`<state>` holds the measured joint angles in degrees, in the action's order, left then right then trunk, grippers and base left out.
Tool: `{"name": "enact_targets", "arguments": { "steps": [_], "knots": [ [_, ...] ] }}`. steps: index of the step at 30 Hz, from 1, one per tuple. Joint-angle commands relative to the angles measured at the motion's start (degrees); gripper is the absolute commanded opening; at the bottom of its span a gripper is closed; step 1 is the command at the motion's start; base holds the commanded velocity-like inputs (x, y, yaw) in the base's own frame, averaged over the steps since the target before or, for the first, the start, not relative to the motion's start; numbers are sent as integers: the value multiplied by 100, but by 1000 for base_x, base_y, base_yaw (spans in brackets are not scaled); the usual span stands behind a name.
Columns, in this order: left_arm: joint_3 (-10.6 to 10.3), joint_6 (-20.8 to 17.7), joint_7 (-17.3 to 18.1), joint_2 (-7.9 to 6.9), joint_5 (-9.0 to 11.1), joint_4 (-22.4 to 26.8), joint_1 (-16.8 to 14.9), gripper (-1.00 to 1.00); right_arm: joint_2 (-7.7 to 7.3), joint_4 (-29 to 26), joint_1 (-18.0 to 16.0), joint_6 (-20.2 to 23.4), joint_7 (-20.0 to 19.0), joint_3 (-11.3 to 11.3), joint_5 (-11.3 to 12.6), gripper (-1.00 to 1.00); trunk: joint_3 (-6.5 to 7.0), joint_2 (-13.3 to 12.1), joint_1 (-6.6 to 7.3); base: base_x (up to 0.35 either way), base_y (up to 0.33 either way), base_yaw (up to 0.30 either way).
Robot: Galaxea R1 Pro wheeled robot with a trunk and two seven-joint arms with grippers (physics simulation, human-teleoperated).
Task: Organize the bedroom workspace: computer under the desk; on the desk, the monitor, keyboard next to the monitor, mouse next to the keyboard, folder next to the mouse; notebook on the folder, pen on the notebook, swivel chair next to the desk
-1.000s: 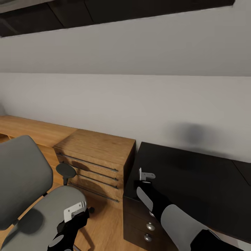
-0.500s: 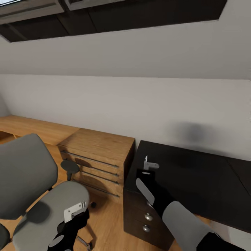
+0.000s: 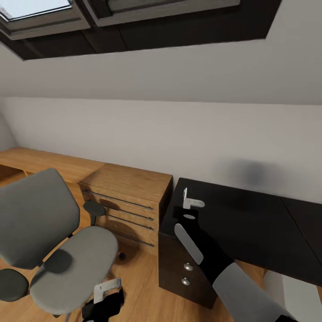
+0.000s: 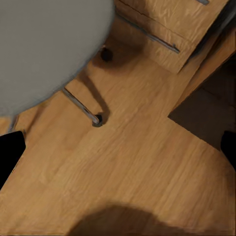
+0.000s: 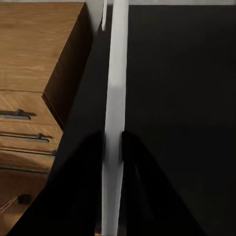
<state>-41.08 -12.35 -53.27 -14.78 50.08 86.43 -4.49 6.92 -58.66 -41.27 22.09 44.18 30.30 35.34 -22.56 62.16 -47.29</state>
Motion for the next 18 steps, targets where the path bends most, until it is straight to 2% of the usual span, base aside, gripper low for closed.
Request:
{"name": "enact_targets", "arguments": {
  "steps": [1,2,3,8,11,14,15,17,18],
  "knots": [
    [-104,-17,-40,-3,9,-149,-8,100,-1,-43,17,22,37,11,34,-100,12,-37,22,-2,0,-3],
    [-201,-7,-41,-1,9,-363,-8,100,-3,-88,53,22,47,9,32,-100,30,-77,44,-1,0,-1],
    [-304,17,-55,79,9,-995,-8,100,-6,-176,98,20,147,-10,18,-100,48,-117,66,0,0,-165],
    [-295,28,-46,144,15,-1263,-8,100,-8,-191,101,16,168,-28,17,-100,137,-317,176,0,0,-199],
    [-281,27,-44,219,18,-1458,-8,100,-7,-227,101,15,219,-37,17,-100,191,-438,242,0,0,-80],
    [-256,27,-37,389,8,-1785,-8,100,-8,-245,101,21,280,-41,17,-100,245,-558,307,0,0,-22],
    [-241,30,-30,517,-4,-2121,-8,100,-7,-250,101,23,297,-42,23,-100,263,-598,329,0,0,-3],
    [-221,30,4,540,-5,-2209,-8,100,-7,-251,101,23,300,-42,24,-100,299,-678,373,0,0,-2],
    [1,21,501,727,-7,-2805,-8,100,-6,-252,104,23,303,-42,27,-100,317,-718,395,0,0,0]
  ]
}}
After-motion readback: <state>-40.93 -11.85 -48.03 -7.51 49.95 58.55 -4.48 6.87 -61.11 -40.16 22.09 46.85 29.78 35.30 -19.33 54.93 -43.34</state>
